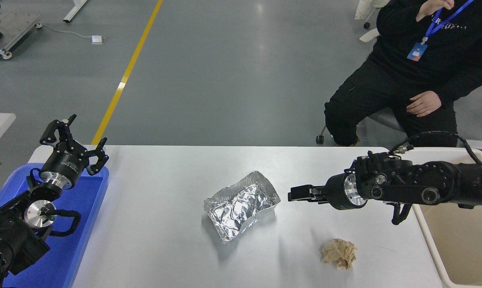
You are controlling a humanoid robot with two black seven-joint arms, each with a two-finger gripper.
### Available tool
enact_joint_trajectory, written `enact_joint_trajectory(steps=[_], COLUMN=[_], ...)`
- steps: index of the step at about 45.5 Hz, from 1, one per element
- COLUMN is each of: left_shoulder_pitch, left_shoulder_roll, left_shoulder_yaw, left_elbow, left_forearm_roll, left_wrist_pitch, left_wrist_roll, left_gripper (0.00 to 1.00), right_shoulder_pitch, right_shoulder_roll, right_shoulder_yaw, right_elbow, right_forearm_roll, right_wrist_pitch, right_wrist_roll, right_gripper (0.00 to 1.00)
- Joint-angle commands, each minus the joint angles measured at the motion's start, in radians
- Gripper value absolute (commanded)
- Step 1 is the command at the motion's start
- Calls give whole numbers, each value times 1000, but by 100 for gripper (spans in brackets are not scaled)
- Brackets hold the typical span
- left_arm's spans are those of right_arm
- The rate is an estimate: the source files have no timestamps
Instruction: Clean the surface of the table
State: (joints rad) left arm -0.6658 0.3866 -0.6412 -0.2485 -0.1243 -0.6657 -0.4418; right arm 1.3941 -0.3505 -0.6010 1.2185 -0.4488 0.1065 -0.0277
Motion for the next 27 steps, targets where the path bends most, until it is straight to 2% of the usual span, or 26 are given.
enact_joint_trajectory(steps=[1,9,17,27], left_shoulder_pitch=[0,0,0,0], left_shoulder_roll=[0,0,0,0], left_shoulder_yaw=[0,0,0,0], left_elbow=[0,0,0,0], left_forearm_roll=[0,0,0,0], left_wrist_pitch=[0,0,0,0], left_wrist_roll=[0,0,0,0], left_gripper=[100,100,100,100], right_shoulder_pitch=[25,-24,-99,-129], right_shoulder_roll=[96,168,235,265], right_shoulder_yaw=[-13,-9,1,62], right_elbow=[7,1,-68,-132], right_forearm_roll=[288,495,712,860], right_wrist_pitch=[-14,-148,-281,-355], right_wrist_roll=[-130,-210,-216,-216], right_gripper=[100,100,100,100])
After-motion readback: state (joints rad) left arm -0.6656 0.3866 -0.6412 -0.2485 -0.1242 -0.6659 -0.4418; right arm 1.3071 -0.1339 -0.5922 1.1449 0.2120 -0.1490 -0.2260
